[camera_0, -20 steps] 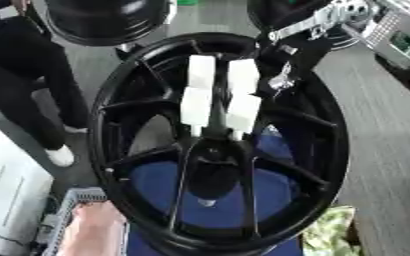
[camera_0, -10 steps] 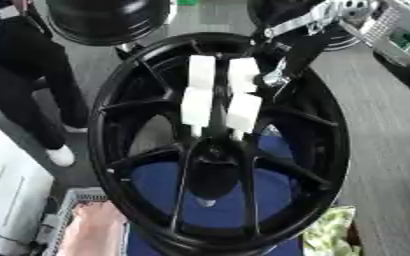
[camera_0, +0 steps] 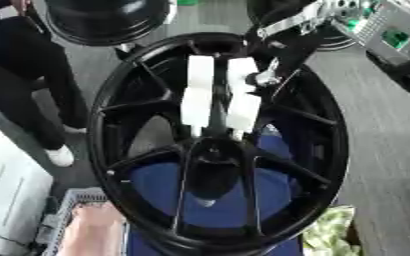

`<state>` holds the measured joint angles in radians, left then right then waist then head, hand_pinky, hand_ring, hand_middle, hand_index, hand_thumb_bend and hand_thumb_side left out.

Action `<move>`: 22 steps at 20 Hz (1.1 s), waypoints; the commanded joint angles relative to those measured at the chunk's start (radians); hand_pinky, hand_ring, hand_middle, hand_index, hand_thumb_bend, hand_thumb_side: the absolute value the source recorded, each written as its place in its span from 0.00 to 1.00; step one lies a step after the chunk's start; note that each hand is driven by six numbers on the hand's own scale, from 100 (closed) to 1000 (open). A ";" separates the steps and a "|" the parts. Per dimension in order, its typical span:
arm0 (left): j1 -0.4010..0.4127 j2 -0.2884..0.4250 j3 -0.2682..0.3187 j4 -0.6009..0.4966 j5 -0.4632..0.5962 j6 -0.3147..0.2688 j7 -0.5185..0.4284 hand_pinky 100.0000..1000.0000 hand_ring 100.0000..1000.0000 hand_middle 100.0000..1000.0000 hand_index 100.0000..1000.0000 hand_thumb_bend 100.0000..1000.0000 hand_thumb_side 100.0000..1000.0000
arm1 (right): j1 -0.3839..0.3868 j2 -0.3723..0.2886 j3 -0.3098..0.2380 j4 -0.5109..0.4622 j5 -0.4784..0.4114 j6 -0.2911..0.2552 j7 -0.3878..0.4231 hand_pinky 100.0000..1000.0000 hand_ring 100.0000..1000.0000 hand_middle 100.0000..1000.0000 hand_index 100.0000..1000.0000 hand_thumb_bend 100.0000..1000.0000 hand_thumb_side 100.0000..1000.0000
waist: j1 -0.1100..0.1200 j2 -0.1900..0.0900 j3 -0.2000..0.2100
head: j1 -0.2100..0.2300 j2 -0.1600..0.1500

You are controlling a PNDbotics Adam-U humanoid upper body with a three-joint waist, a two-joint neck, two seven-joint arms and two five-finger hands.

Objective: Pull the pin out of the wheel hub.

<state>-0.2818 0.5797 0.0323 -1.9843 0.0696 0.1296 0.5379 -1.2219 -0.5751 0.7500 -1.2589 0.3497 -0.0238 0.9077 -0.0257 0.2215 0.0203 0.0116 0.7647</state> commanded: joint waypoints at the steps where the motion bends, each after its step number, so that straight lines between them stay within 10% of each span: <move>1: -0.015 0.018 0.004 -0.016 -0.002 0.001 0.000 0.61 0.85 0.68 0.75 0.39 0.75 | -0.018 -0.007 -0.005 -0.002 0.003 -0.004 -0.001 0.89 0.95 0.89 0.96 0.17 0.60 | -0.011 -0.008 0.002 | -0.006 0.005; 12: -0.014 0.015 0.004 -0.016 -0.001 0.000 -0.003 0.61 0.85 0.67 0.75 0.38 0.76 | -0.003 0.005 -0.015 0.050 0.056 -0.042 -0.001 0.86 0.86 0.85 0.94 0.26 0.51 | -0.010 -0.003 0.006 | -0.011 0.005; 22: -0.014 0.012 0.005 -0.016 0.002 0.003 0.000 0.61 0.85 0.67 0.75 0.38 0.76 | -0.008 0.014 -0.054 0.037 0.004 0.019 -0.001 0.80 0.70 0.69 0.80 0.01 0.35 | -0.007 0.001 0.005 | -0.010 0.005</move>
<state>-0.2825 0.5788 0.0322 -1.9843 0.0700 0.1313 0.5365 -1.2046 -0.5498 0.7199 -1.2058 0.3671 -0.0182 0.9089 -0.0257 0.2230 0.0253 0.0042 0.7648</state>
